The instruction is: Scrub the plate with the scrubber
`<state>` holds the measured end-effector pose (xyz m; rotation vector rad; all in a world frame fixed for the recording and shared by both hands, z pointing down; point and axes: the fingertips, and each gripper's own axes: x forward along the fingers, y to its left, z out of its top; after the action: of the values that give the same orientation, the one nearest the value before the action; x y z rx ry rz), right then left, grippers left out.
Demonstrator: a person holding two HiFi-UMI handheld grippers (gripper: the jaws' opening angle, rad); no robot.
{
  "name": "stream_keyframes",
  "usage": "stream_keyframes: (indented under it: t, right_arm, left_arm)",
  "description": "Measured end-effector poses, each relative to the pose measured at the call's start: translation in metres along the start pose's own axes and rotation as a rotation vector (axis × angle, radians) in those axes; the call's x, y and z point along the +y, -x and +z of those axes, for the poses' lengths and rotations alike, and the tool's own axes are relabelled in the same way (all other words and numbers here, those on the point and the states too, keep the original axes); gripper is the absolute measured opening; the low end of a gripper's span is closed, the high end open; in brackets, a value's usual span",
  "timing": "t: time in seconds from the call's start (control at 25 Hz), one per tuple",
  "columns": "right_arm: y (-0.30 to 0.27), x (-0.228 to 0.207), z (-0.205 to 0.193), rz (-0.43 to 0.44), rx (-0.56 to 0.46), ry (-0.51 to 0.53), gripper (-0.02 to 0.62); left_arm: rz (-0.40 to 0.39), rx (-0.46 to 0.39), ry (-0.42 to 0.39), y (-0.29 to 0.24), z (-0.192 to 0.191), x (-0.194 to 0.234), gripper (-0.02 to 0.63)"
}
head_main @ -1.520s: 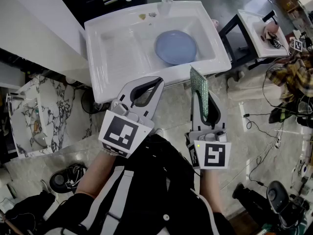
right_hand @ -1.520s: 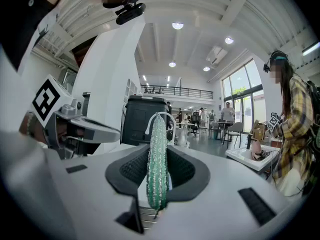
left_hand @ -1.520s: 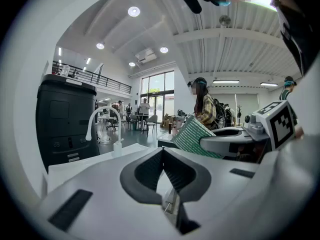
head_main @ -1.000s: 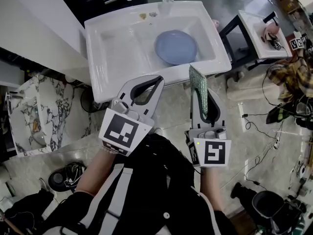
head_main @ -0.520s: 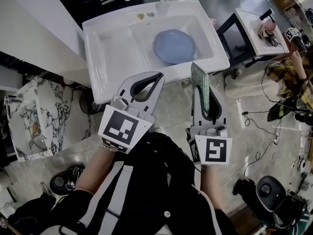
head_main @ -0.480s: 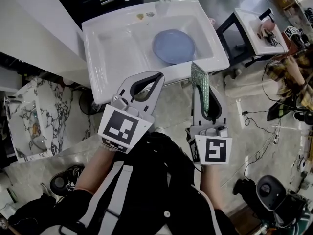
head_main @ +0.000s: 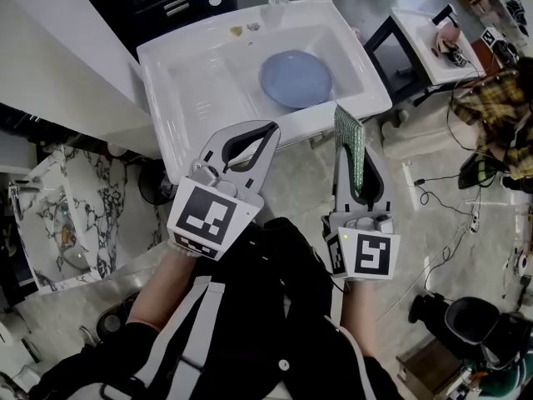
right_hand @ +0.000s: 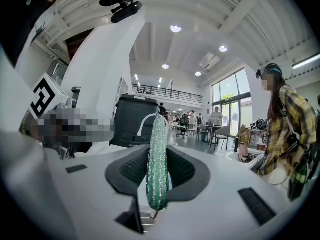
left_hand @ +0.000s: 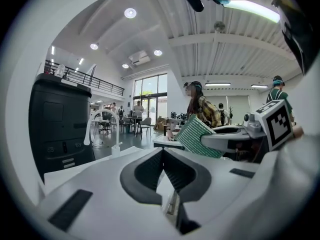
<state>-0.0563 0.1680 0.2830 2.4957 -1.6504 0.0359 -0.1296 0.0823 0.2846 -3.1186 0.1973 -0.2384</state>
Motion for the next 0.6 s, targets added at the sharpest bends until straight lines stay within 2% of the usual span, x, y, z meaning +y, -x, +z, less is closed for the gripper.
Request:
stream_keyframes:
  t: [0.32,0.6]
  right_arm:
    - [-0.004,0.002,0.0,-0.014,0.012,-0.002,0.095]
    - [-0.023,-0.005,-0.002,0.024,0.009,0.01,0.095]
  left_arm:
    - [-0.007,-0.005,0.008,0.003,0.001,0.007,0.0]
    - [0.035,-0.003,0.021,-0.006,-0.002,0.019,0.0]
